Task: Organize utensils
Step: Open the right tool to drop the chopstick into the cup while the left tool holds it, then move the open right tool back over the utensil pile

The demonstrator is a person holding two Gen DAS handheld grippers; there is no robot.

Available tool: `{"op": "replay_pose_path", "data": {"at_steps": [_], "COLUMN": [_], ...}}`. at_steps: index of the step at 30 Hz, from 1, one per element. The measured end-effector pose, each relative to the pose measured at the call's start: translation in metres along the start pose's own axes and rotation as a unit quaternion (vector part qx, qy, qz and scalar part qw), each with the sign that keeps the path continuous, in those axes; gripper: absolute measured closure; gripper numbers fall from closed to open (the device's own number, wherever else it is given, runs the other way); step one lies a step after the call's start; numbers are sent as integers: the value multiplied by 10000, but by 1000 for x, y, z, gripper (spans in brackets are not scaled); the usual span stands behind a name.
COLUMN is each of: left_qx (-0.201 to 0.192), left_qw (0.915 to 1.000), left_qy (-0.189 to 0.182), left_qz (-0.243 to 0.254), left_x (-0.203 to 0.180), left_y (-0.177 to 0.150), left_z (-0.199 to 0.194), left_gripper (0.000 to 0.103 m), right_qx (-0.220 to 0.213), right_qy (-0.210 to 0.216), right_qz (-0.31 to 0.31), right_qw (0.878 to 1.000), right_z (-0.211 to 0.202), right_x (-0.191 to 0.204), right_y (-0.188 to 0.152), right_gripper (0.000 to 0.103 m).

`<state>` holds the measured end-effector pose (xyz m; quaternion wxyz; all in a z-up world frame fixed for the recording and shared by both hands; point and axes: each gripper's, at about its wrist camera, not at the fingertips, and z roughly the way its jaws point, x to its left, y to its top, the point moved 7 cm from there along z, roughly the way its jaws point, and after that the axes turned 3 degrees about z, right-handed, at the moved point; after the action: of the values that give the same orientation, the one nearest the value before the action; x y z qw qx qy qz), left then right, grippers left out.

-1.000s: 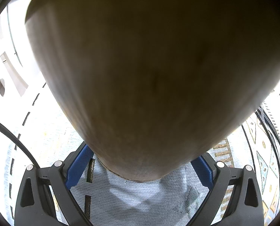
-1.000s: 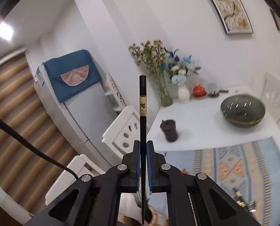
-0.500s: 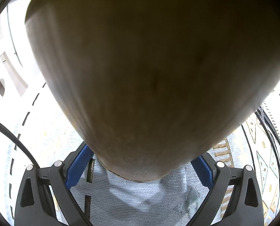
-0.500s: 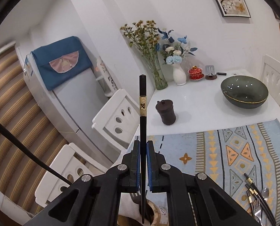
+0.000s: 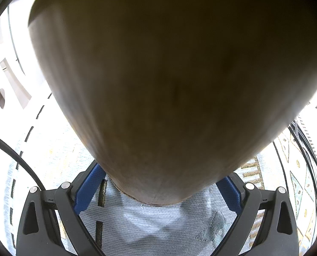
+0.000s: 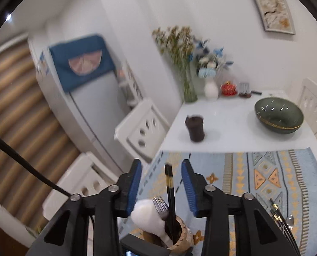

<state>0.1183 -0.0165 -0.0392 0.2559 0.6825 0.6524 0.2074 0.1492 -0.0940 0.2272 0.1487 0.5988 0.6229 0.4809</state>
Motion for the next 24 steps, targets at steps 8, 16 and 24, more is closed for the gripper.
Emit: {"op": "replay_pose_path", "data": {"at_steps": [8,16,24], "left_qx": [1,16,-4], "left_qw": [10000,10000,9998], "left_qy": [-26,-94,-178], "left_qz": [6,16,-57], "left_x": [0,1,6], "left_y": [0,0,4], "left_z": [0,2,-6], "left_gripper": [4,1,1], "right_qx": [-760,-1129,-726], "right_qy": [-376,-1175,-1972], "right_qz": [493,887,1016], "right_qw": [9952,9826,9724], "right_z": [-107,-180,-200], "right_x": [-4,-4,-12], "right_y": [19,-3,-54], "right_gripper": [51,27,26]}}
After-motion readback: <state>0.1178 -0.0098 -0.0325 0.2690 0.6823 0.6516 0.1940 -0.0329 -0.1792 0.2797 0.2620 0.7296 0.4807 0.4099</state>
